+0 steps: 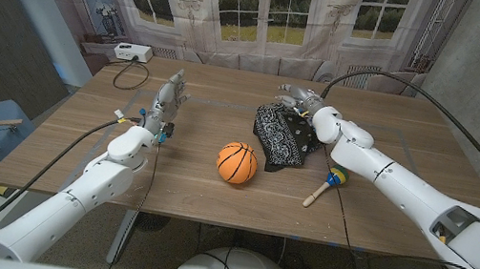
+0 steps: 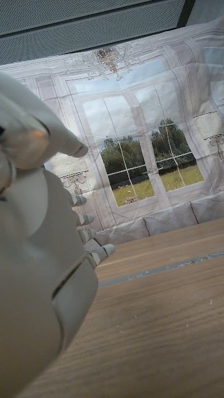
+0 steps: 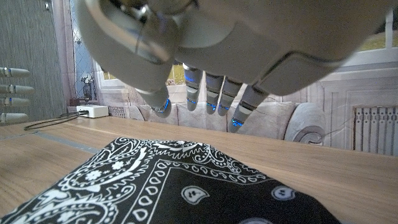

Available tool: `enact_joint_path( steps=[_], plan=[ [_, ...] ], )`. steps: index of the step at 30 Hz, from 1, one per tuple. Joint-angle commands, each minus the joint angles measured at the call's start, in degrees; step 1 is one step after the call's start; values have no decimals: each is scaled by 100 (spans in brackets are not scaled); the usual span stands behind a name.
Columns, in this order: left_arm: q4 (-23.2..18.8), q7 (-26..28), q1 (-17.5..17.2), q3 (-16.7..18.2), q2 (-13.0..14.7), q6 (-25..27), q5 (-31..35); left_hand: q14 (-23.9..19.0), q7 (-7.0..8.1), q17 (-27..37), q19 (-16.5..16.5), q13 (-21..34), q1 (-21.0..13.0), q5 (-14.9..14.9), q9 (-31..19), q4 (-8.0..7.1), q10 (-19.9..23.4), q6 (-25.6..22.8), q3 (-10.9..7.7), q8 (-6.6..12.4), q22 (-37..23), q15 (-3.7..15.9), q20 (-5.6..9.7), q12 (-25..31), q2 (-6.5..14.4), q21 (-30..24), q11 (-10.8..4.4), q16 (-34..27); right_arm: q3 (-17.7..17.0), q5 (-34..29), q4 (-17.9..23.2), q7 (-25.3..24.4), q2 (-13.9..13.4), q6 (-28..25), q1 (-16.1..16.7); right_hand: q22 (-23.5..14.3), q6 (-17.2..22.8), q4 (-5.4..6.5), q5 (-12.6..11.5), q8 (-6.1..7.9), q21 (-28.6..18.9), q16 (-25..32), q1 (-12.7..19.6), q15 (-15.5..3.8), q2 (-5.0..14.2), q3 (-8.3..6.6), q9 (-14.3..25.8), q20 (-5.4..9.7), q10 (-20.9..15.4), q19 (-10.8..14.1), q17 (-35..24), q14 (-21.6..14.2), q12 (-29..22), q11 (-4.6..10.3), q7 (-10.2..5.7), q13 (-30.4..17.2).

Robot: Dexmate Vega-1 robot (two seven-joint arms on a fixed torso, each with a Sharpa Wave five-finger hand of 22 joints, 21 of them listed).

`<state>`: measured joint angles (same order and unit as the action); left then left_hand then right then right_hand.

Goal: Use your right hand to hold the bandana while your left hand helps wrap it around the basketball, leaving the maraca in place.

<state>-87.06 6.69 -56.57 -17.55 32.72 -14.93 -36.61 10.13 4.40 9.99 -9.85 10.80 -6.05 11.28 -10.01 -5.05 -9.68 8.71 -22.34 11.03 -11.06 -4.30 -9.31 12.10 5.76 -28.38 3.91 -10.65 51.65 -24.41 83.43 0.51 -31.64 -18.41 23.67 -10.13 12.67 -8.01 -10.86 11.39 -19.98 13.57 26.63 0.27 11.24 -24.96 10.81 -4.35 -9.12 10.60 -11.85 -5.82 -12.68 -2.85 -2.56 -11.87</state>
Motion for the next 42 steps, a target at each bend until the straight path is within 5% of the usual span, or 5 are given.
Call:
enact_joint_path(
  steps=[1, 25, 31, 36, 42],
  plan=[
    [175, -133, 128, -30, -41, -32, -39, 305, -19, 26, -351, 27, 32, 39, -15, 0, -324, -26, -41, -25, -21, -38, -62, 13, -2, 23, 41, -15, 438, -593, 8, 553, 41, -515, -280, -14, 7, -128, -82, 3, 60, -9, 435, -40, 27, -334, 16, 9, 5, 94, 9, -13, 28, 58, 15, -21],
    [334, -170, 219, -22, -69, -22, -89, 309, -7, 26, -340, 29, 47, 42, -16, 2, -334, -47, -48, -33, -24, -29, -62, 5, -1, 53, 32, -12, 926, -1430, -381, 692, 316, -494, -574, -13, 929, -208, -46, 227, 164, -15, 1715, -225, -50, -1035, 39, 99, 83, 324, 4, -25, 54, 421, -163, -27],
    [349, -166, 253, -29, -70, 9, -90, 312, -3, 27, -338, 29, 51, 43, -16, 2, -344, -41, -51, -38, -25, -35, -65, 1, 0, 63, 23, -10, 971, -1607, -500, 470, 389, -469, -558, -15, 2031, -231, -66, 612, 157, 91, 2148, -368, -245, -906, 111, 156, -253, 611, -1, -302, 6, 468, 7, -21],
    [358, -169, 280, -41, -69, 41, -89, 309, -1, 27, -334, 29, 54, 43, -16, 3, -340, -35, -52, -42, -25, -35, -63, 2, -1, 68, 11, -12, 951, -1688, -581, 196, 425, -409, -512, -30, 3201, -167, -83, 1445, 142, 313, 2626, -591, -250, -640, 436, 278, -842, 894, -123, -670, -76, 512, -32, -47],
    [364, -156, 328, -68, -68, 95, -66, 310, 1, 26, -332, 29, 56, 44, -16, 4, -367, -31, -55, -44, -26, -37, -58, -8, -1, 75, -20, -11, 722, -1490, -651, -313, 436, -193, -353, -35, 3249, -131, -79, 1604, 113, 390, 2716, -664, -202, -561, 553, 346, -970, 1010, -179, -759, -89, 481, 3, -56]
  ],
)
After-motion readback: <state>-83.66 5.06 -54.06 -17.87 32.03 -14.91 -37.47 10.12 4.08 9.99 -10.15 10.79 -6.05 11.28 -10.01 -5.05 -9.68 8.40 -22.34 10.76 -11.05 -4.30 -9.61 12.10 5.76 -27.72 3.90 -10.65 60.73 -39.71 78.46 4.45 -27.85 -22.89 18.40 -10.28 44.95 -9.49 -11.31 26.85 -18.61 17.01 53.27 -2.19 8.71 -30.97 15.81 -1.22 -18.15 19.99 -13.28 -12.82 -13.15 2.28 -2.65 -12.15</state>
